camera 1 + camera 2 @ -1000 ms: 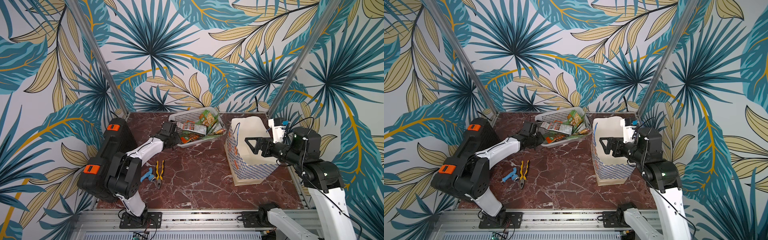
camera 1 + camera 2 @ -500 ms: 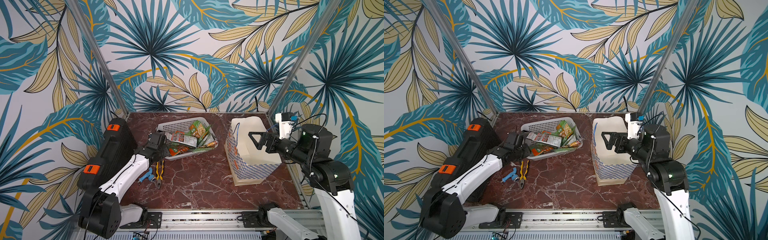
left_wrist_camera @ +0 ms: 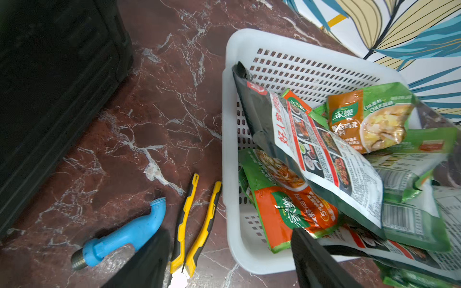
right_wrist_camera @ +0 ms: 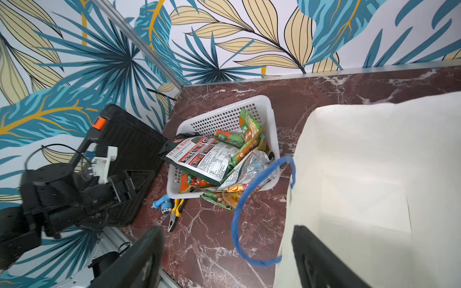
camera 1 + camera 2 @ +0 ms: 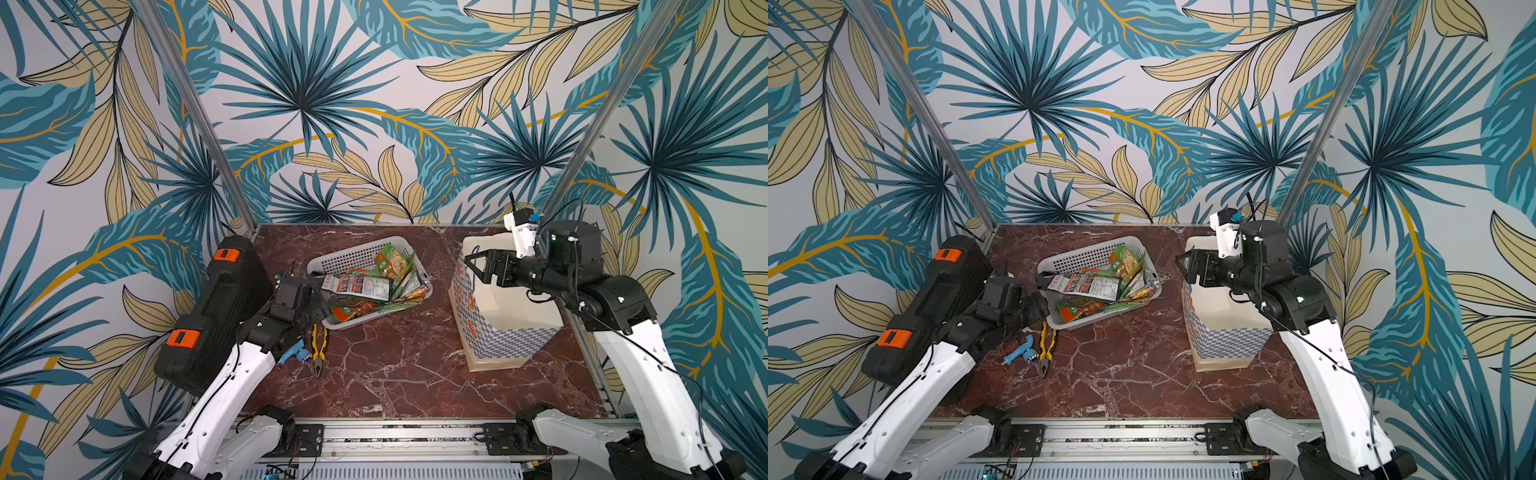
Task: Place the condiment packets inside the bag
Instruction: Adjust the paper bag at the center of the board.
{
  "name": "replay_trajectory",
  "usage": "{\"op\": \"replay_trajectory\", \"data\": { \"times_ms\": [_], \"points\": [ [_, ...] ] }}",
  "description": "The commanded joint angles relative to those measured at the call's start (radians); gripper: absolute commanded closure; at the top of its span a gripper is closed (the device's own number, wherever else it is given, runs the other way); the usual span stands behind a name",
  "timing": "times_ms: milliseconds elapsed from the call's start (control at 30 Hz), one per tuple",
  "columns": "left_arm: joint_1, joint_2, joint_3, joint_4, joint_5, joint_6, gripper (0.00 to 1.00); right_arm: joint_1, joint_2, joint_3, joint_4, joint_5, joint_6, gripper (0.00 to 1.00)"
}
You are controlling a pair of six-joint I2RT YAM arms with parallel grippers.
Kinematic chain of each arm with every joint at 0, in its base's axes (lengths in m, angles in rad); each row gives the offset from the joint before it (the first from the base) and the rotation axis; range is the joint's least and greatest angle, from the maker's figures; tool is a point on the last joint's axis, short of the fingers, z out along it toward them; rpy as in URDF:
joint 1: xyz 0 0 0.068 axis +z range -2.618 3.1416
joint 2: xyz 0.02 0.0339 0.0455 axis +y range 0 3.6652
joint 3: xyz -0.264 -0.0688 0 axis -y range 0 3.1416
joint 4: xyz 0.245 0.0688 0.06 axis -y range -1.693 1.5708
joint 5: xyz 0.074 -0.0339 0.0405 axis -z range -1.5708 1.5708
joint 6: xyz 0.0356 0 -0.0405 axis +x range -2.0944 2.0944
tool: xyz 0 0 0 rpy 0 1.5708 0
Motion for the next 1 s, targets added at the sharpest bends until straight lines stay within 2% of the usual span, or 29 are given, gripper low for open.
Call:
{"op": "replay_trajectory", "data": {
  "times_ms": [0, 33, 200, 233, 300, 400, 633, 767, 800, 833, 933, 967],
  "points": [
    [-0.008, -0.026, 0.048, -0.004, 0.039, 0.014, 0.16, 0.029, 0.056, 0.047, -0.042, 0.163, -0.029, 0.29],
    [-0.012, -0.027, 0.054, -0.003, 0.044, 0.013, 0.16, 0.034, 0.074, 0.055, -0.045, 0.200, -0.033, 0.34],
    [-0.061, -0.026, 0.087, 0.013, 0.052, 0.008, 0.13, 0.034, 0.155, 0.118, -0.014, 0.329, -0.051, 0.77],
    [-0.069, -0.024, 0.091, 0.017, 0.050, 0.008, 0.13, 0.035, 0.172, 0.134, -0.006, 0.345, -0.054, 0.83],
    [-0.083, -0.020, 0.098, 0.023, 0.046, 0.006, 0.12, 0.034, 0.216, 0.174, 0.008, 0.379, -0.064, 0.91],
    [-0.093, -0.013, 0.098, 0.037, 0.047, 0.002, 0.12, 0.035, 0.292, 0.249, 0.027, 0.430, -0.084, 0.93],
    [-0.094, 0.006, 0.076, 0.059, 0.029, 0.001, 0.08, 0.019, 0.470, 0.404, 0.039, 0.452, -0.098, 0.94],
    [-0.092, 0.033, 0.076, 0.094, -0.003, -0.006, 0.06, 0.014, 0.511, 0.430, 0.063, 0.422, -0.110, 0.91],
    [-0.083, 0.040, 0.080, 0.097, 0.004, -0.009, 0.05, 0.013, 0.514, 0.430, 0.061, 0.404, -0.114, 0.84],
    [-0.068, 0.048, 0.086, 0.100, 0.023, -0.016, 0.05, 0.014, 0.519, 0.433, 0.053, 0.364, -0.123, 0.67],
    [-0.017, 0.065, 0.099, 0.108, 0.061, -0.049, 0.07, 0.015, 0.496, 0.406, 0.024, 0.321, -0.134, 0.48],
    [0.002, 0.070, 0.102, 0.116, 0.108, -0.061, 0.08, 0.015, 0.475, 0.379, 0.028, 0.320, -0.134, 0.43]
  ]
}}
